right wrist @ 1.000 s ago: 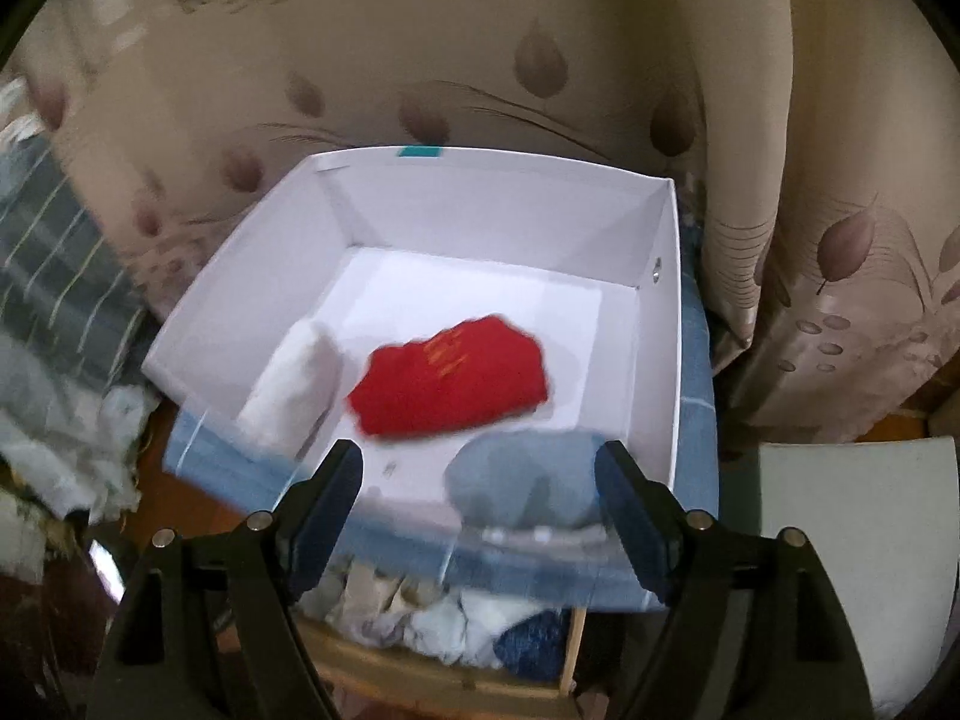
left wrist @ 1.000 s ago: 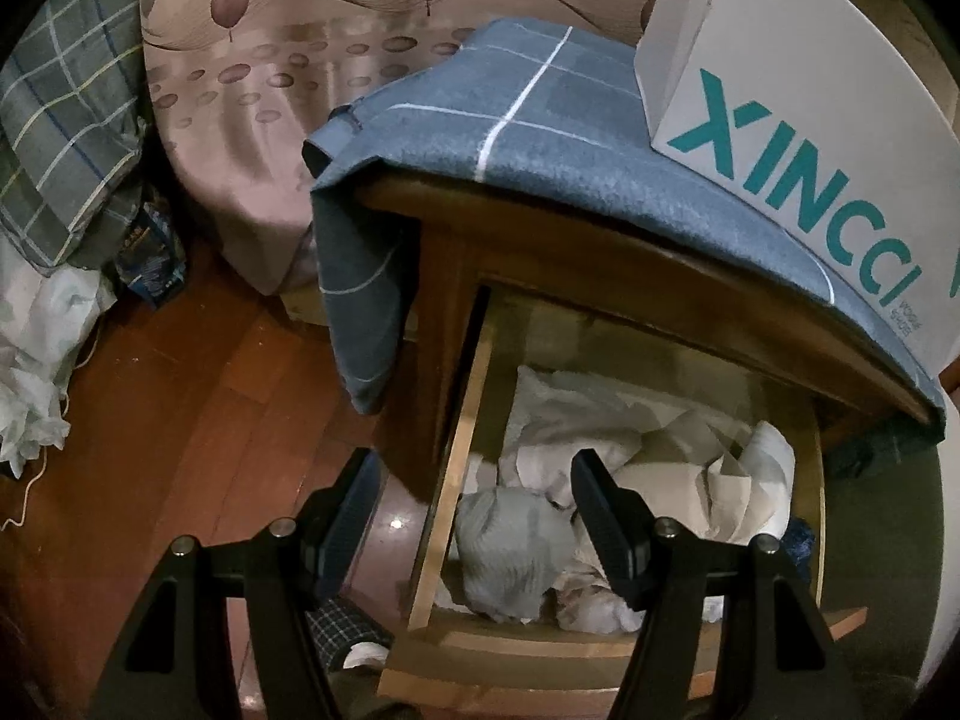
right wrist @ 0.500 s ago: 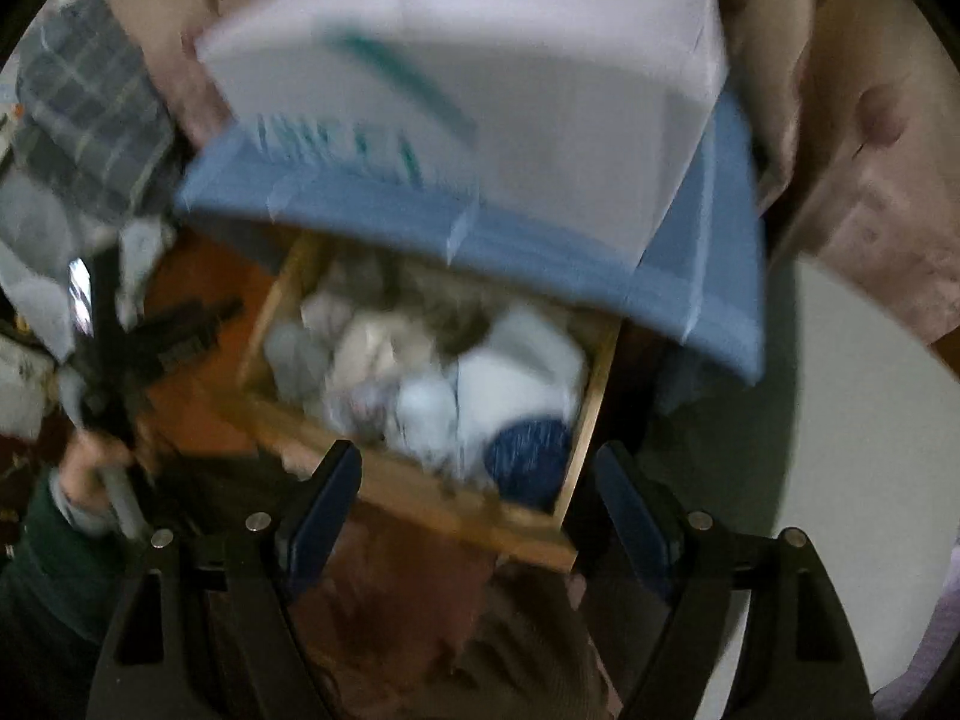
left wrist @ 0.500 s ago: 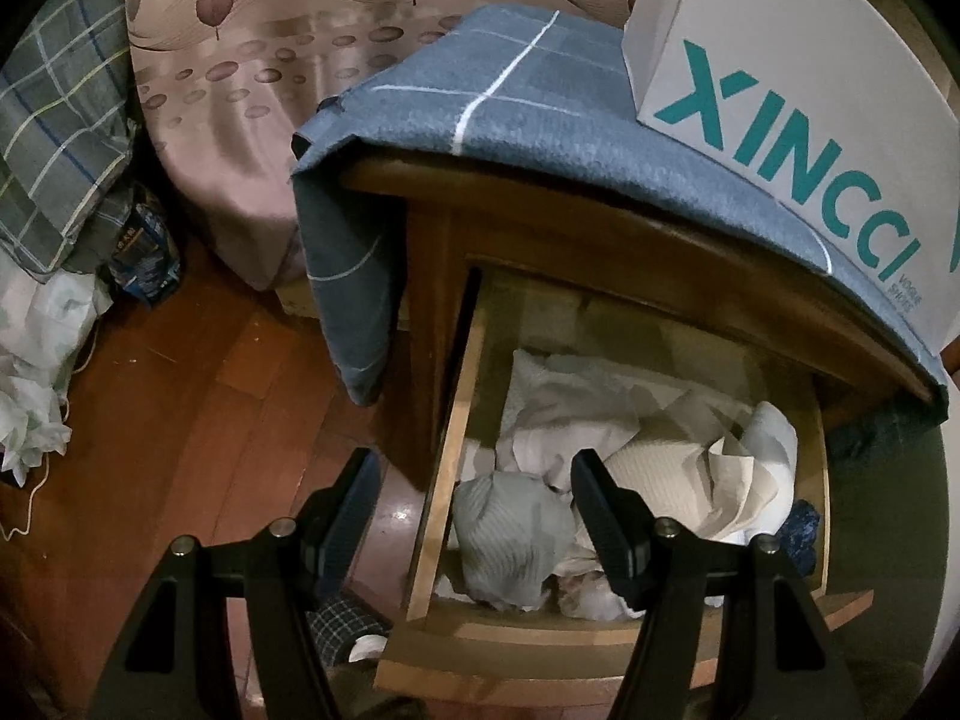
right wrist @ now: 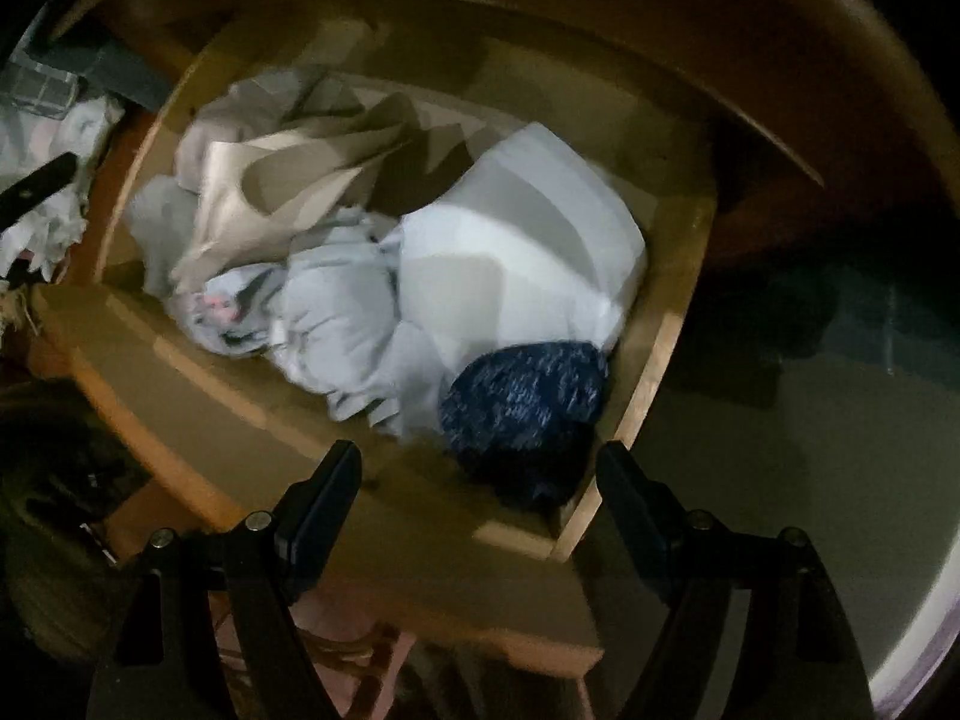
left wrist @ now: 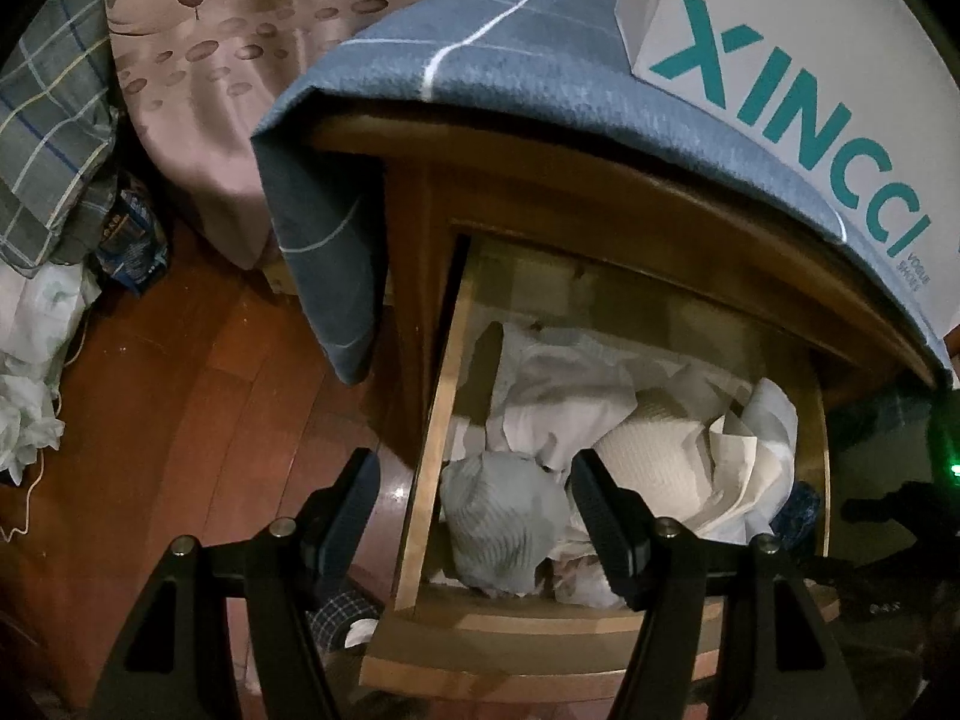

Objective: Take underwear out of drawer
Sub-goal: 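Move the right gripper back to the drawer and grasp the navy patterned cloth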

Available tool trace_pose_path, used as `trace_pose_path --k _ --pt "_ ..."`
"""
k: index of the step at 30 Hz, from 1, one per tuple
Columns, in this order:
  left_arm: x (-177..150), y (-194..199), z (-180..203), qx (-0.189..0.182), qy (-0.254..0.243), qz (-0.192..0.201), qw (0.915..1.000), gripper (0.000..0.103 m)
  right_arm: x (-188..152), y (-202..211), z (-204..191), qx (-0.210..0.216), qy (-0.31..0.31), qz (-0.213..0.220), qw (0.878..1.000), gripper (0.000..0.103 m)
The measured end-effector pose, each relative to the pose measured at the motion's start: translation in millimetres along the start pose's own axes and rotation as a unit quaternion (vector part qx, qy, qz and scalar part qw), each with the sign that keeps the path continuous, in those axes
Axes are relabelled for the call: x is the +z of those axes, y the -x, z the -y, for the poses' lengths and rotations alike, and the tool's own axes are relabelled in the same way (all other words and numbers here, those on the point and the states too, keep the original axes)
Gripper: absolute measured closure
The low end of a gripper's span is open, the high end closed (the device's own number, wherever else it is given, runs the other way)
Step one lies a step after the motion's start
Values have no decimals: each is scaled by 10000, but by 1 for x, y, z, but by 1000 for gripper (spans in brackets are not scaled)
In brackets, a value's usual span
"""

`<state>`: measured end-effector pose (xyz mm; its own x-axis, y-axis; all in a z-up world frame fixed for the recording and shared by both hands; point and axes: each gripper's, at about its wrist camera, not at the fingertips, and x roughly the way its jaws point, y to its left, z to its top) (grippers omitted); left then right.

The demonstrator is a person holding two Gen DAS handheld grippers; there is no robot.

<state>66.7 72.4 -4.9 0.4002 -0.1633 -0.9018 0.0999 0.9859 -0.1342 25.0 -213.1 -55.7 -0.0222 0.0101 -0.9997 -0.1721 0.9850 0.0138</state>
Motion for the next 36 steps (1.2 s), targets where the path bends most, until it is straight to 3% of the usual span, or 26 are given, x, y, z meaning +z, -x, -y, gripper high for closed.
trace_pose_path --k 11,16,21,22,24,26,36 --pt "0 -3 8 -11 -118 -42 9999 35 19 -45 -3 -140 574 -346 9977 26" --pt "2 -7 10 98 -168 -102 9998 35 23 -67 -4 141 615 -644 9959 26" --pt "3 -11 9 109 -169 -157 9997 35 20 -73 -8 -42 747 -661 9950 29" --pt "3 -12 9 100 -168 -167 9997 35 18 -74 -8 -100 787 -718 9943 32" --pt "3 -12 9 114 -172 -182 9996 35 19 -73 -11 -307 843 -774 9930 53" --pt "3 -12 9 94 -182 -168 9996 35 16 -73 -3 -179 614 -784 9949 69" --pt "2 -14 6 168 -163 -204 9995 35 -9 -50 6 -123 -48 -142 9998 76"
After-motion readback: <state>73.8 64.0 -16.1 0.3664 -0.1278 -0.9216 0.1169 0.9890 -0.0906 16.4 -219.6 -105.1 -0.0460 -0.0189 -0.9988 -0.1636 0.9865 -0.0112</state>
